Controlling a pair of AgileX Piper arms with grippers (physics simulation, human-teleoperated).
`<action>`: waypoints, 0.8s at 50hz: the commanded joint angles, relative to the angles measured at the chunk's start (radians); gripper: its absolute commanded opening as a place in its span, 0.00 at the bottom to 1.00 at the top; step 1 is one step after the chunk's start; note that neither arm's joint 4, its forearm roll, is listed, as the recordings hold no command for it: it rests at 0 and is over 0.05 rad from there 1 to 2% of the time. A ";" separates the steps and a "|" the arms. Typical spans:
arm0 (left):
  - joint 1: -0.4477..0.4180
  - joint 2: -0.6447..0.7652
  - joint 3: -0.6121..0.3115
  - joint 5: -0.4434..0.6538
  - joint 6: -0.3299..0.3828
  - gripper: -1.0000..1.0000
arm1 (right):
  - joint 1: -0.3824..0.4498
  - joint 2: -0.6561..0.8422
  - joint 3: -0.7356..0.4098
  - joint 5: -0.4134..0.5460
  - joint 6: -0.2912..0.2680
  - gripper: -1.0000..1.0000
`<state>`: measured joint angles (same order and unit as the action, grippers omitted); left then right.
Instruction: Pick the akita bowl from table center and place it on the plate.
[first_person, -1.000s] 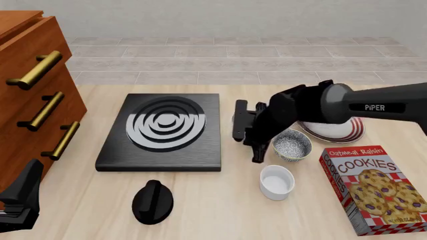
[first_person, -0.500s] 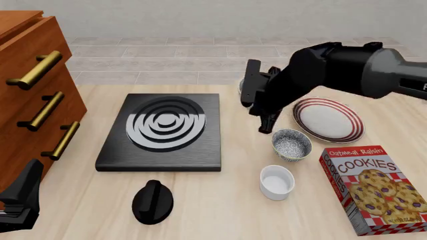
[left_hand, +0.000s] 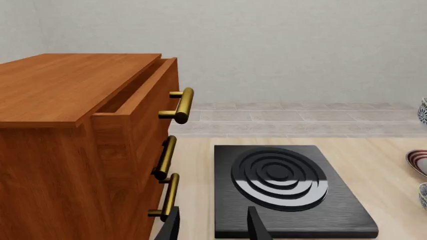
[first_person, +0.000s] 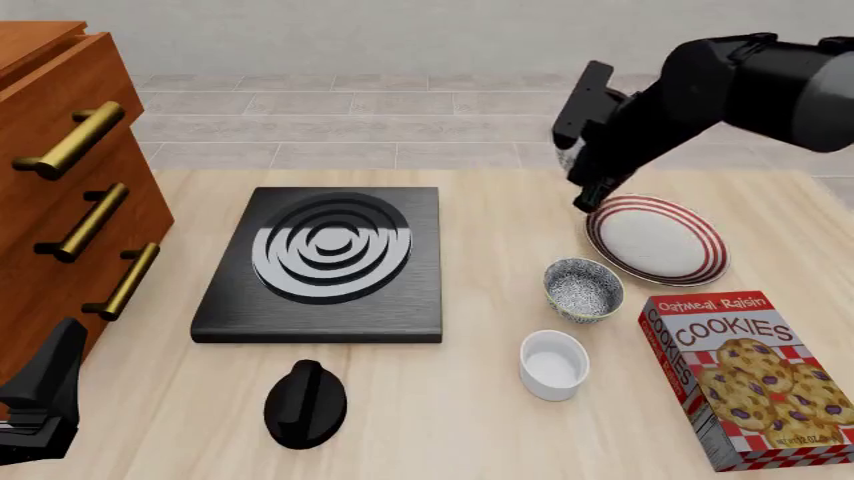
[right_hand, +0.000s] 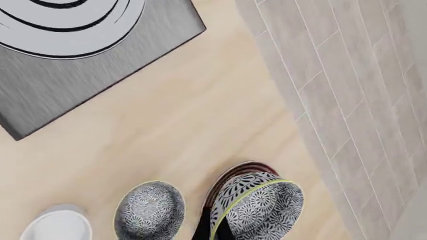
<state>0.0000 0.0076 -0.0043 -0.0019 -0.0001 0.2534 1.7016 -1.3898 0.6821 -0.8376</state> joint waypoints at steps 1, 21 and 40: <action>0.000 0.000 0.000 0.000 0.000 1.00 | -0.122 0.025 0.011 -0.034 0.048 0.00; 0.000 0.000 0.000 0.000 0.000 1.00 | -0.255 0.075 -0.009 -0.054 0.080 0.00; 0.000 0.000 0.000 0.000 0.000 1.00 | -0.256 0.118 0.032 -0.091 0.126 0.00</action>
<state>-0.0001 0.0076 -0.0043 -0.0019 -0.0001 0.0004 1.8051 -1.3735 0.6101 -0.7356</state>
